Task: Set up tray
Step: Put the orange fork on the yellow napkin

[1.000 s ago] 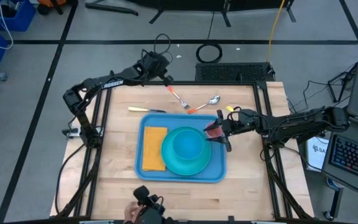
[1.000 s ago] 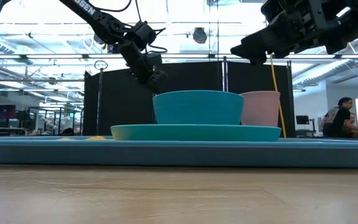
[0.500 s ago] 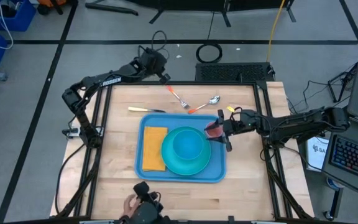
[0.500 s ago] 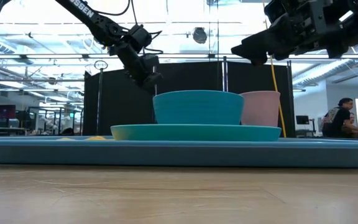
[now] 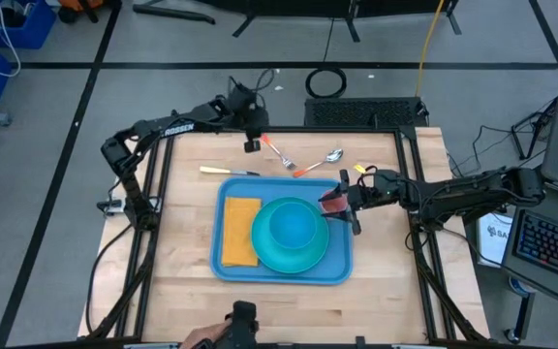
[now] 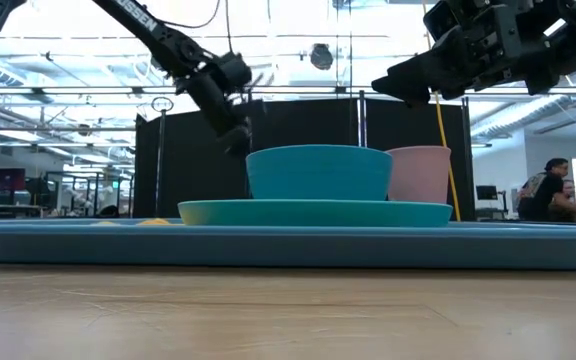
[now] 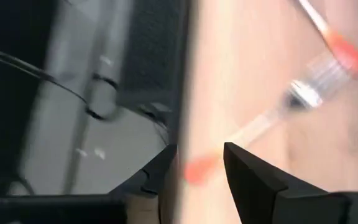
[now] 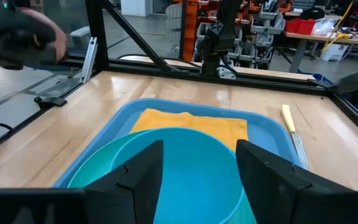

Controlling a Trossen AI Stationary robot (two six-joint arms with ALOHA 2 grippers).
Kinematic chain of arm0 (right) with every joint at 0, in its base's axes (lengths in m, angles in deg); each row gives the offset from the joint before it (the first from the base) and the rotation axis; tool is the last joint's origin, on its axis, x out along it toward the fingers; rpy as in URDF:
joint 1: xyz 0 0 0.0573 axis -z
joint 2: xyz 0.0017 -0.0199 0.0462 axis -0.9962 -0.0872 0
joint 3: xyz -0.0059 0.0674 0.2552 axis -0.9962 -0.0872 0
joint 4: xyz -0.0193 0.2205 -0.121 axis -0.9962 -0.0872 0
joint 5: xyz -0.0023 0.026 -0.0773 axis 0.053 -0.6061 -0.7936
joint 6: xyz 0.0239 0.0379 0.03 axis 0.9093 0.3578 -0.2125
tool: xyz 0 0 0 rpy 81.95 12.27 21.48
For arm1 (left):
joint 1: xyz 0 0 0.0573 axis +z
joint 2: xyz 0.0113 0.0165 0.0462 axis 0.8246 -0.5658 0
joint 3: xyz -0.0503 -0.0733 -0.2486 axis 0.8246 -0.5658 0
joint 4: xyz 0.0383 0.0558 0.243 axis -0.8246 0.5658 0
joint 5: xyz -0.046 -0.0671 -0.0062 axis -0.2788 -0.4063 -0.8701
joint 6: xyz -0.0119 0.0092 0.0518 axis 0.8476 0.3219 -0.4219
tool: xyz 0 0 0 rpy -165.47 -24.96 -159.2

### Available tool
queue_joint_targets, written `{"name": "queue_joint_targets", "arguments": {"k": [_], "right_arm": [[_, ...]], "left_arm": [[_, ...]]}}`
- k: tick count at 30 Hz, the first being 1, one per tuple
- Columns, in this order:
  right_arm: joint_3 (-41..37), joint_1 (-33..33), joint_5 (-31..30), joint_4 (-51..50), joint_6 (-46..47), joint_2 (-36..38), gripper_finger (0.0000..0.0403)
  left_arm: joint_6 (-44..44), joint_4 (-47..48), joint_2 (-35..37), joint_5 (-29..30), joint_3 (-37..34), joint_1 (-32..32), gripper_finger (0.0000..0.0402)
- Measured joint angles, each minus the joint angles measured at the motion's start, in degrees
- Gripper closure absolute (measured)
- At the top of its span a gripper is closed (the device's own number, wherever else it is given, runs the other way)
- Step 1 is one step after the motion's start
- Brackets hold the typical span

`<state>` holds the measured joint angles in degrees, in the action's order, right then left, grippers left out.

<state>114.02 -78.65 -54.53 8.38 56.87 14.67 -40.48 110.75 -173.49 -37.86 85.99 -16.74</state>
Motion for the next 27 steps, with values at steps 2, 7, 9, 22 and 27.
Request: {"name": "queue_joint_targets", "arguments": {"k": [2, 7, 9, 22, 27], "right_arm": [[0.0, 0.1, 0.0, 0.1, -0.3, 0.0, 0.0209], [0.0, 0.9, -0.1, 0.1, -0.7, 0.0, 0.0209], [0.0, 1.3, -0.1, 0.1, -0.8, -0.2, 0.0209], [0.0, 3.5, 0.0, 4.3, -0.1, -5.9, 0.0209], [0.0, 3.5, 0.0, 4.4, 0.3, -6.6, 0.0209]], "left_arm": [[0.1, 2.4, -1.3, -1.1, -0.1, -0.3, 0.0270], [0.1, 5.3, -4.1, -0.3, 0.0, -1.4, 0.0264], [-1.2, 5.9, -4.3, -0.7, 0.1, -1.6, 0.0260], [-9.9, 24.6, -17.4, 1.4, 21.0, -4.2, 0.0256], [-12.0, 27.3, -21.0, 3.9, 25.0, -3.7, 0.0256]]}}
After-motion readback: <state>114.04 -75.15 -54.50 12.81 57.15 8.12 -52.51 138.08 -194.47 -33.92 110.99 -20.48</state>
